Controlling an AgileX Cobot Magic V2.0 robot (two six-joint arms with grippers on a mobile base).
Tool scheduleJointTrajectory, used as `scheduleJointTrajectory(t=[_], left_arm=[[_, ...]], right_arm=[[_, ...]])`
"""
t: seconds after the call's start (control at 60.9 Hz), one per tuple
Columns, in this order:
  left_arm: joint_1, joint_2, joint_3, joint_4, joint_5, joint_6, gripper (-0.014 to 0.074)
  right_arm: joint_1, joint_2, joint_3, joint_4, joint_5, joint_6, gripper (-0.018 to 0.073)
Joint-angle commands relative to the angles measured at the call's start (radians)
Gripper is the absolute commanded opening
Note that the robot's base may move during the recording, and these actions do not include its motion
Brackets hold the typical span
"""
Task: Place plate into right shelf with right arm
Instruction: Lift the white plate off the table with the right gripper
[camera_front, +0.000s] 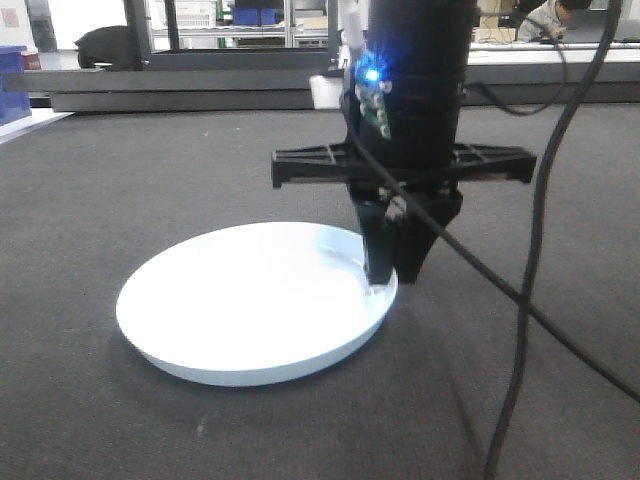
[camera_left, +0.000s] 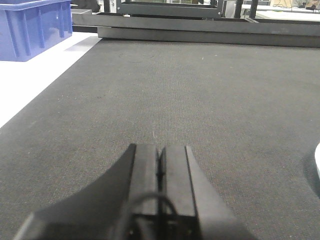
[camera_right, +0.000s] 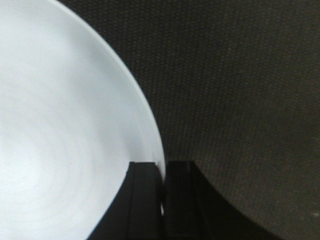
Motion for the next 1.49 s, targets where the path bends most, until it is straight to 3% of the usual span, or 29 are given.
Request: scheduleJointTrajectory(t=[0.0, 0.197, 0.46, 0.723, 0.871, 1.068, 1.265, 1.479], left_arm=[[-0.002, -0.01, 0.01, -0.008, -0.09, -0.007, -0.0128], [-0.002, -0.01, 0.01, -0.008, -0.09, -0.007, -0.0128], [-0.002, -0.01, 0.01, -0.008, -0.09, -0.007, -0.0128], [-0.002, -0.01, 0.01, -0.008, -0.09, -0.007, -0.0128], [-0.002, -0.01, 0.01, -0.008, -0.09, -0.007, -0.0128], [-0.002, -0.01, 0.01, -0.008, -0.09, -0.007, -0.0128], [-0.002, -0.01, 0.01, -0.008, -0.09, -0.007, -0.0128], [-0.002, -0.01, 0.01, -0.008, -0.09, -0.007, -0.0128]], right_arm=[[-0.01, -0.117, -0.045, -0.029, -0.001, -0.013, 0.005], [-0.02, -0.253, -0.043, -0.122, -0.037, -0.091, 0.005], [-0.088, -0.484, 0.128, -0.158, -0.323, -0.165, 0.005], [-0.285, -0.742, 0.412, -0.099, -0.636, -0.32, 0.005], [-0.429, -0.881, 0.545, -0.096, -0.75, -0.325, 0.005], [-0.552, -1.06, 0.733, -0.109, -0.94, -0.327, 0.005], [-0.582, -1.229, 0.91, -0.109, -1.151, -0.327, 0.005], [-0.582, -1.403, 1.011, -0.109, -1.144, -0.327, 0.005]])
